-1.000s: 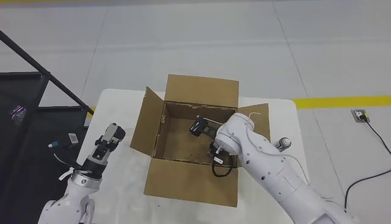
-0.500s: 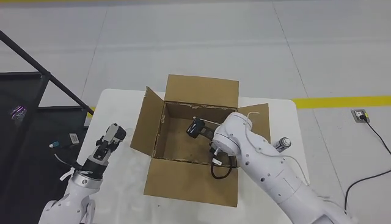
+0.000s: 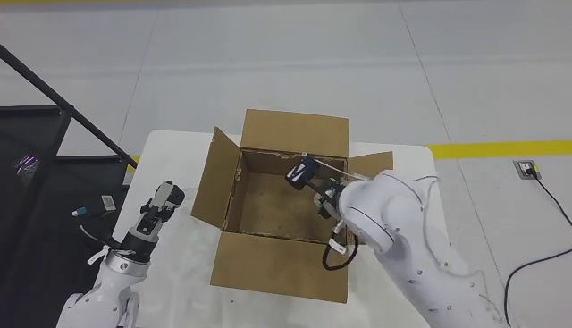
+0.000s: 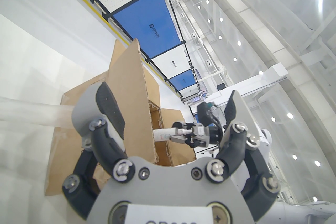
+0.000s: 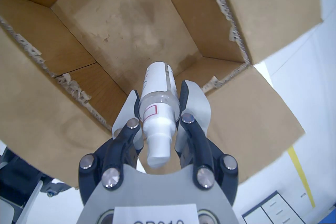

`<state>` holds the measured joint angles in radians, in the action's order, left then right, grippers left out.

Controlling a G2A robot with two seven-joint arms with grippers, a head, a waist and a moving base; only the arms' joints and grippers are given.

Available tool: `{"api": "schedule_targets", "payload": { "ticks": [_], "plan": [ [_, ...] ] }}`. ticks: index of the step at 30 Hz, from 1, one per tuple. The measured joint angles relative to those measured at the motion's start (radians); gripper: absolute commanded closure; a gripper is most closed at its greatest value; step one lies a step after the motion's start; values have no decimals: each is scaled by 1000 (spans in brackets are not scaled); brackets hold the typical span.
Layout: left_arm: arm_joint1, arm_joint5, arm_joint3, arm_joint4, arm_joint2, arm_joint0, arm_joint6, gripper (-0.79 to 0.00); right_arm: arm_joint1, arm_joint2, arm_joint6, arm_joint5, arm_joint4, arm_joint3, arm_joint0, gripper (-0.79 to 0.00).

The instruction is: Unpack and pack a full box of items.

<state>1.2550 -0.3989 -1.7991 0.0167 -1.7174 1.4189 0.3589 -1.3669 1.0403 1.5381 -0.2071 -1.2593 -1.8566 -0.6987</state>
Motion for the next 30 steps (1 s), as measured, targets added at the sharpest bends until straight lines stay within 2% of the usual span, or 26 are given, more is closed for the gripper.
{"api": "schedule_targets", "payload": {
  "ticks": [5, 9, 11, 17, 23, 30],
  "plan": [
    [0, 0, 0, 0, 0, 0, 0, -785, 45, 170, -2, 25, -74, -296, -205, 0],
    [0, 0, 0, 0, 0, 0, 0, -785, 67, 306, -2, 80, -106, -463, -349, 0],
    [0, 0, 0, 0, 0, 0, 0, -785, 74, 381, -2, 109, -109, -501, -406, 0],
    [0, 0, 0, 0, 0, 0, 0, -785, 87, 560, -2, 157, -41, -493, -511, 0],
    [0, 0, 0, 0, 0, 0, 0, -785, 97, 678, -2, 171, 42, -467, -630, 0],
    [0, 0, 0, 0, 0, 0, 0, -785, 108, 657, -3, 114, 91, -299, -609, 0]
  ]
}}
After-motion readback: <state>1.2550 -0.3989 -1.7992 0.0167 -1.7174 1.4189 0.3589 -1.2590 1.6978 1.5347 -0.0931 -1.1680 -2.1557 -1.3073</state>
